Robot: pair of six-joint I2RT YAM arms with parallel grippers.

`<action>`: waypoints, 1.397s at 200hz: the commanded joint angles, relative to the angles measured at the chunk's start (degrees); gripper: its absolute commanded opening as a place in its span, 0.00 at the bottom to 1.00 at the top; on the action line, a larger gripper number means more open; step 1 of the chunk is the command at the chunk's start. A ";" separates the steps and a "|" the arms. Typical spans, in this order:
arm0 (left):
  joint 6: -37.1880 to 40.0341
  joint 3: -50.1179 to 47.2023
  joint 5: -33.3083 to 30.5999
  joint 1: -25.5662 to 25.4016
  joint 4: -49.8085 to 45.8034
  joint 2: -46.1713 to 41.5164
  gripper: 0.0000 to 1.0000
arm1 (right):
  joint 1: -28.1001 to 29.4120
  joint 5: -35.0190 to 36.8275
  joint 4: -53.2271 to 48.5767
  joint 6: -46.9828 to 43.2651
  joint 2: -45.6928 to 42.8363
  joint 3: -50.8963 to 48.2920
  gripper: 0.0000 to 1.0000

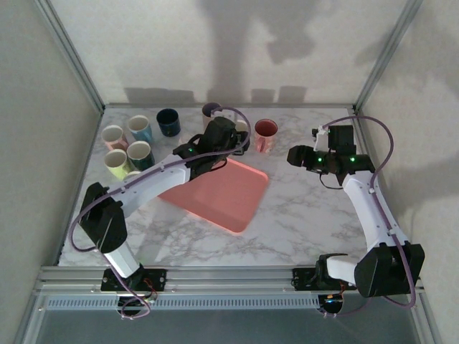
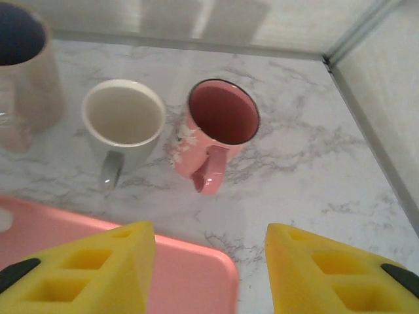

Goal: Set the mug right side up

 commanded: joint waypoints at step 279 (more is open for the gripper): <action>-50.86 15.88 -22.13 8.79 -19.81 28.14 0.60 | 6.79 7.18 -0.33 1.44 4.11 4.32 0.70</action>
